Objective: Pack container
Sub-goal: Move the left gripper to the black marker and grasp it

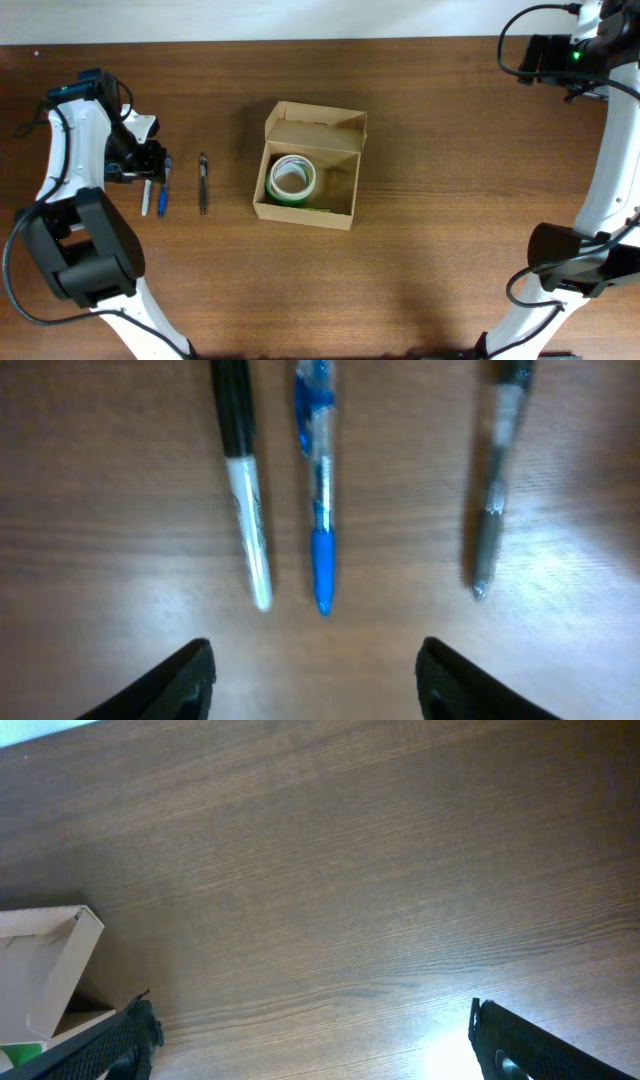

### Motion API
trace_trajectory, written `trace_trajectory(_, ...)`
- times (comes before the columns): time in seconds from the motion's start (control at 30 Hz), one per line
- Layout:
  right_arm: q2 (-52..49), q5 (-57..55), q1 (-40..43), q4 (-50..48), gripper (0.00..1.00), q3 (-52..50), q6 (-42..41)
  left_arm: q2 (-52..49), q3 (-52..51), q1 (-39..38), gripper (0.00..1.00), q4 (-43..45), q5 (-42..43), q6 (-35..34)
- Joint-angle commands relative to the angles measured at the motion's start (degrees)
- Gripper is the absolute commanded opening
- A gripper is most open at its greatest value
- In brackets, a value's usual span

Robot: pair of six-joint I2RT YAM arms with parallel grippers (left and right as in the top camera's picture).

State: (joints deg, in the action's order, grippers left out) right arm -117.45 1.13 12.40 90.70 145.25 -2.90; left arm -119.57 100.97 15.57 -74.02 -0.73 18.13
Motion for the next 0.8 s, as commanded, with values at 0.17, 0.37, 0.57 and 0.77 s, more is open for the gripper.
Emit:
trace_trajectory(0.17, -0.3, 0.4, 0.4, 0.0, 0.99, -0.1, -0.4, -1.6, 1.0, 1.7, 0.63, 4.0, -2.1, -0.5)
trace_trajectory(0.37, -0.3, 0.4, 0.4, 0.0, 0.99, -0.1, -0.4, -2.6, 1.0, 1.9, 0.63, 6.9, -2.3, -0.2)
trace_trajectory(0.57, -0.3, 0.4, 0.4, 0.0, 0.99, -0.1, -0.4, -4.0, 1.0, 1.9, 0.63, 10.5, -2.1, 0.0)
trace_trajectory(0.77, -0.3, 0.4, 0.4, 0.0, 0.99, -0.1, -0.4, -7.1, 0.9, 2.0, 0.61, 11.0, -2.0, 0.2)
